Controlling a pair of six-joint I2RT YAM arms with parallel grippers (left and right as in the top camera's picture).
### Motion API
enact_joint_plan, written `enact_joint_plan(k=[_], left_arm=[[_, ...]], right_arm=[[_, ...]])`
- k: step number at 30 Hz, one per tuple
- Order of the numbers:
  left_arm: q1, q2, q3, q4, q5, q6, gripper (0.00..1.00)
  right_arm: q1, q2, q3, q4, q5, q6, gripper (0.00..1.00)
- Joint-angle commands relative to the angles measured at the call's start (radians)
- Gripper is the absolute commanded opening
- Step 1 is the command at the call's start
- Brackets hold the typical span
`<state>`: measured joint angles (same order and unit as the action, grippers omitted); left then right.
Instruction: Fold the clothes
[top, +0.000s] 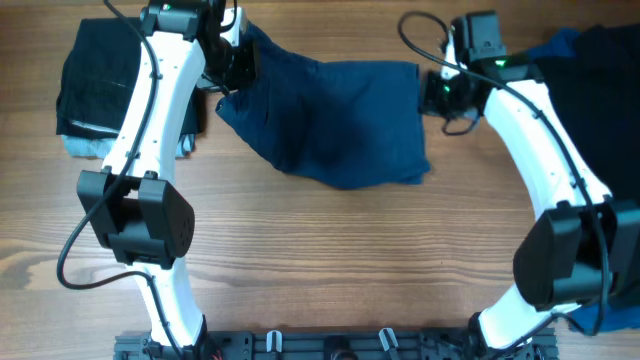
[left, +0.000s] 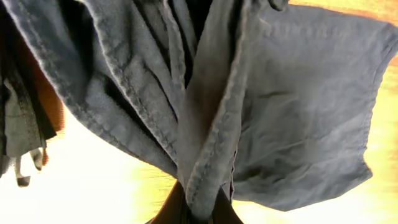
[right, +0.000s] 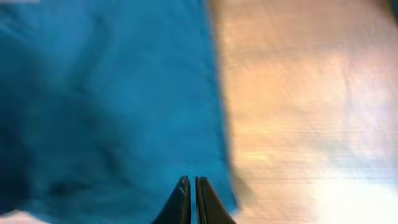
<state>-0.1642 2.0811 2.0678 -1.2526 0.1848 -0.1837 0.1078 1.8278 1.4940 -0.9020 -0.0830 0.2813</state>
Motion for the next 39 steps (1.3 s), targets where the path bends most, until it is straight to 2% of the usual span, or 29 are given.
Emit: enact_joint_plan(k=[1,5,9,16,23,31,39], left_arm=[[-0.034,-0.041,0.029,0.011,0.017,-0.042,0.04],[-0.066,-0.041,0.029,0.020,0.016,-0.087,0.04],[-0.090,-0.041,0.029,0.045,0.018,-0.127,0.04],[-0.160,-0.041,0.051,0.075,0.036,-0.140,0.04],[-0.234,-0.039,0.104,0.104,0.043,-0.147,0.04],[-0.337,-0.033,0.103,0.225,0.042,-0.173,0.04],[-0.384,0.066,0.103,0.251,0.043,-0.173,0.05]], right_arm=[[-0.044,0.024,-0.145,0.050,0.005,-0.058,0.04],[-0.045,0.024,-0.311,0.224,-0.193,-0.109,0.04],[-0.045,0.024,-0.390,0.241,-0.195,-0.104,0.04],[-0.042,0.024,-0.596,0.436,-0.203,-0.026,0.04],[-0.042,0.024,-0.610,0.430,-0.204,-0.019,0.04],[-0.042,0.024,-0.610,0.411,-0.203,-0.019,0.05],[-0.042,0.024,-0.610,0.412,-0.207,-0.018,0.08]])
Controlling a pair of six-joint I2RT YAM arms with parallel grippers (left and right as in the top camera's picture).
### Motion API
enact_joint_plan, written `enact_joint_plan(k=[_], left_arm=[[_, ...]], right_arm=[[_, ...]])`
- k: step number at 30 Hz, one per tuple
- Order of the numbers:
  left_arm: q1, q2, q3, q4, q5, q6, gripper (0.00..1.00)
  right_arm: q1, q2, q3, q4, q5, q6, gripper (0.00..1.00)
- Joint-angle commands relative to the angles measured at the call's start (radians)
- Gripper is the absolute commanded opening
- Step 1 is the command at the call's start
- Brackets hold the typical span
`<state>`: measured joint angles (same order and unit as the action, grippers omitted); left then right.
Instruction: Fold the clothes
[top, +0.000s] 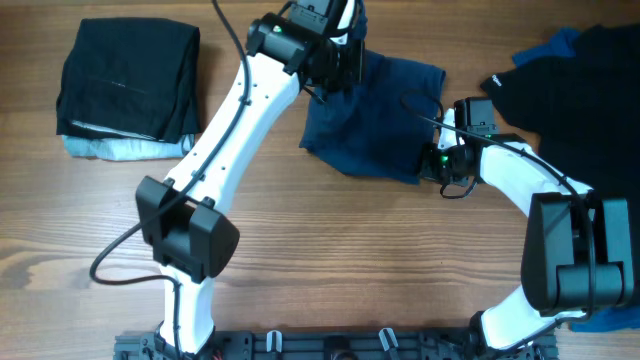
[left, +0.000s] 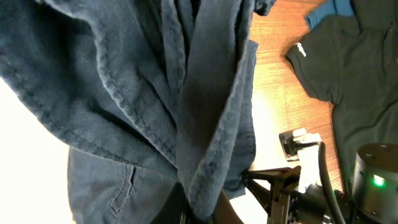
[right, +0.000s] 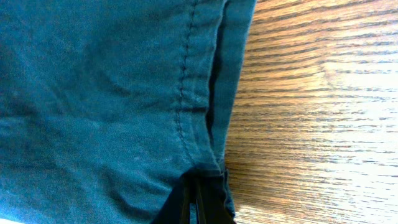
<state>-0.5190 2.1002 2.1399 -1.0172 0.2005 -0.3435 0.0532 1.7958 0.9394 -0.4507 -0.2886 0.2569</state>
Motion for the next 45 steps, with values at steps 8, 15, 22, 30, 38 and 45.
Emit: enact_joint_plan(k=[8,15,22,30,38,45], left_arm=[[-0.068,0.128,0.031,0.059,0.027,-0.013,0.04],[-0.071,0.169,0.031,0.073,0.027,-0.013,0.04],[-0.137,0.234,0.031,0.151,0.027,-0.013,0.18],[-0.103,0.131,0.032,0.203,0.004,0.032,0.42],[0.094,0.127,0.032,-0.155,-0.186,0.078,0.27],[0.174,0.129,0.031,-0.271,-0.195,0.078,0.39]], right_arm=[[0.010,-0.180,0.043,-0.087,0.002,0.010,0.10],[-0.002,-0.482,0.102,-0.233,0.194,0.041,0.10],[-0.002,-0.480,0.102,-0.238,0.230,0.041,0.10],[-0.001,-0.482,0.151,-0.090,0.117,-0.025,0.17],[-0.001,-0.331,0.150,-0.175,-0.028,-0.018,0.30],[-0.021,-0.110,0.156,-0.026,-0.071,0.036,0.43]])
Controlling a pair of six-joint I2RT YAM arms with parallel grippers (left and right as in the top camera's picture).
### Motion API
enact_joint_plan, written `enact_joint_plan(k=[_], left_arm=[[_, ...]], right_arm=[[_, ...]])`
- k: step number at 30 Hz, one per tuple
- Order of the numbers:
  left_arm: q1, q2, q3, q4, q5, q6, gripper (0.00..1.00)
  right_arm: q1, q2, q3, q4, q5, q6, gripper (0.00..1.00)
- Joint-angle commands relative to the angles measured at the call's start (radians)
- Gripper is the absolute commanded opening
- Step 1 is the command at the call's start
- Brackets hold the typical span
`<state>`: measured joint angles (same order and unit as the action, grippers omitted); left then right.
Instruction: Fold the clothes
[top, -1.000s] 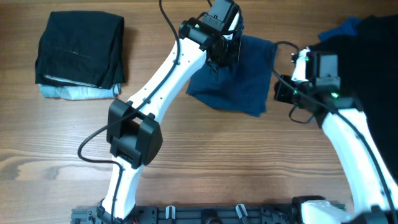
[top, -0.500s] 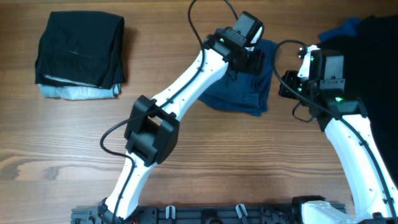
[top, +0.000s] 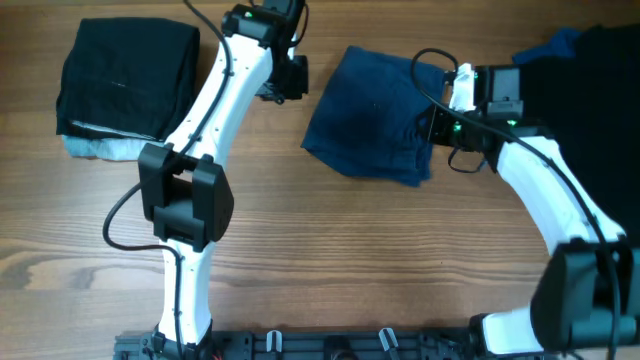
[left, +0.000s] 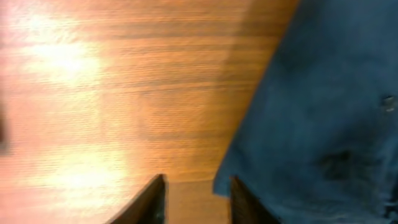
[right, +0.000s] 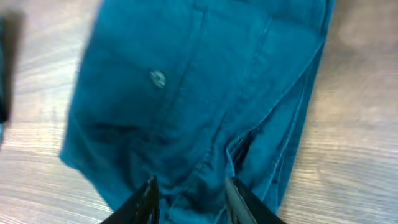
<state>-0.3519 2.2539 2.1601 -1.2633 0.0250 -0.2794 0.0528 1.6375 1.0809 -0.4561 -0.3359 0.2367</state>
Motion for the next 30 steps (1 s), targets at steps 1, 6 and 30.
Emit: enact_joint_plan(k=[1,6,30], left_arm=[[0.010,-0.022,0.011,-0.032,-0.019,0.014,0.39],[0.010,-0.015,0.011,-0.036,-0.019,0.014,0.39],[0.009,-0.015,0.011,-0.055,-0.019,0.014,0.39]], right_arm=[[-0.034,0.067,0.014,-0.043,-0.024,0.079,0.48],[-0.046,0.129,0.014,-0.067,-0.031,0.183,0.63],[-0.044,0.243,0.006,0.202,0.007,0.219,0.55]])
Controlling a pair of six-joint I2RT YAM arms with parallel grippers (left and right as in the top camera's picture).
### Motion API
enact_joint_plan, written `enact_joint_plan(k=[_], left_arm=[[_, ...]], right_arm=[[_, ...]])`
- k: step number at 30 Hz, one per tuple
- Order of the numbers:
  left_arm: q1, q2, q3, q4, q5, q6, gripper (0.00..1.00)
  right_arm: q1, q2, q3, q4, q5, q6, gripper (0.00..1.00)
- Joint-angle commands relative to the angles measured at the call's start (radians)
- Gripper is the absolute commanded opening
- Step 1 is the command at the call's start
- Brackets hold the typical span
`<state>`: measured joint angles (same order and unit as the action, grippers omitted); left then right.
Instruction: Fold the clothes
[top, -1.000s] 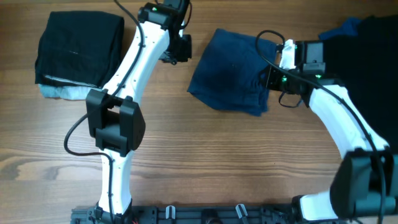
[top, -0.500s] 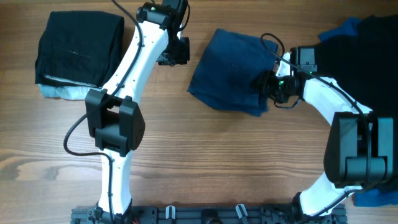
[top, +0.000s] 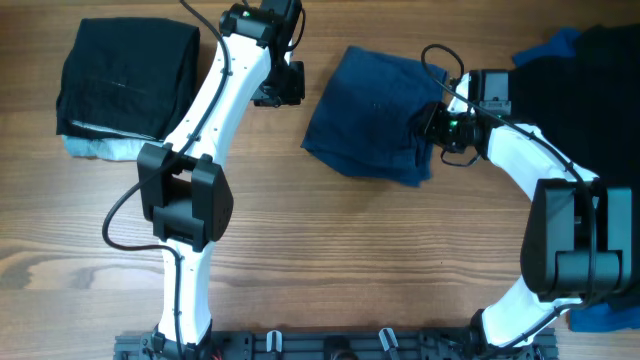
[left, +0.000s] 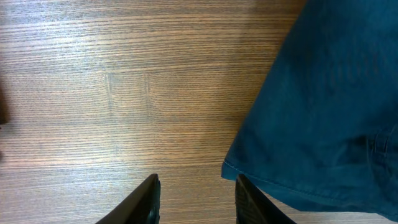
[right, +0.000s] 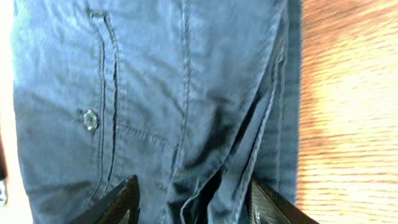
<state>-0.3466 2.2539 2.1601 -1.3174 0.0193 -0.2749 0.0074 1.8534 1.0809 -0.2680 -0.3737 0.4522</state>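
Note:
A dark blue pair of shorts (top: 375, 115) lies folded over on the wooden table, back centre. My left gripper (top: 288, 88) hovers open over bare wood just left of the shorts' left edge (left: 298, 124), nothing between its fingers (left: 146, 199). My right gripper (top: 432, 122) is open at the shorts' right edge, its fingers (right: 121, 199) spread over rumpled folds of the cloth (right: 186, 112), where a pocket seam and a button show. I cannot tell whether the fingers touch the cloth.
A folded black garment on a pale blue one (top: 125, 80) sits at the back left. A black garment (top: 590, 90) with blue cloth (top: 560, 45) lies at the right edge. A dark rail (top: 330, 345) runs along the table's front edge.
My right gripper has come lower and closer onto the shorts' right edge, still open. The left gripper has barely shifted and stays open beside the shorts. The shorts lie unchanged.
At first both grippers were shut on the spread shorts, the left lifting its end at the back left. Then the left held that end over the right half, the right still pinching the right hem. Later both were open and the shorts lay folded, as now.

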Motion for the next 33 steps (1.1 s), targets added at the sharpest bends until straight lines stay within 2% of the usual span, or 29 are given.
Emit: enact_joint_plan(k=[1,7,9,11,15,19,20,22,23,24,26,27,29,31,33], left_arm=[[0.004,-0.015,0.011,0.000,-0.013,0.010,0.39],[0.004,-0.015,0.011,-0.001,-0.013,0.010,0.38],[0.004,-0.015,0.011,-0.001,-0.013,0.010,0.38],[0.004,-0.015,0.011,-0.002,-0.014,0.010,0.38],[0.004,-0.015,0.011,-0.002,-0.013,0.010,0.38],[0.004,-0.015,0.011,-0.002,-0.013,0.010,0.37],[0.004,-0.015,0.011,-0.005,-0.012,0.010,0.33],[0.004,-0.016,0.011,-0.024,0.019,0.010,0.22],[0.004,-0.016,0.011,-0.041,0.081,0.019,0.18],[0.004,-0.016,0.011,-0.055,0.162,0.064,0.16],[-0.003,-0.020,0.011,-0.093,0.445,0.179,0.15],[-0.023,-0.019,0.011,-0.101,0.534,0.238,0.15],[-0.081,-0.019,0.011,-0.101,0.529,0.313,0.13],[-0.163,-0.019,0.011,-0.083,0.529,0.324,0.10],[-0.256,-0.019,0.011,-0.039,0.457,0.312,0.06]], right_arm=[[0.002,0.040,0.006,0.027,0.046,0.004,0.55],[-0.007,0.085,0.006,0.098,0.032,0.049,0.54],[-0.007,0.085,0.007,0.146,-0.002,0.049,0.42],[-0.007,0.085,0.013,0.171,-0.025,0.054,0.38],[-0.007,0.085,0.013,0.182,0.008,0.087,0.39],[-0.005,0.088,0.012,0.212,0.068,0.086,0.51],[-0.005,0.088,0.012,0.235,0.068,0.085,0.46],[-0.005,0.088,0.012,0.291,0.068,0.086,0.18],[-0.005,0.088,0.012,0.334,0.067,0.086,0.06],[-0.005,0.088,0.012,0.355,0.067,0.086,0.04],[-0.005,0.088,0.012,0.372,0.060,0.086,0.04],[-0.005,0.088,0.012,0.372,0.060,0.086,0.04],[-0.002,0.088,0.012,0.368,0.060,0.086,0.04],[0.006,0.088,0.012,0.364,0.060,0.086,0.04],[0.012,0.088,0.012,0.364,0.060,0.101,0.03]])
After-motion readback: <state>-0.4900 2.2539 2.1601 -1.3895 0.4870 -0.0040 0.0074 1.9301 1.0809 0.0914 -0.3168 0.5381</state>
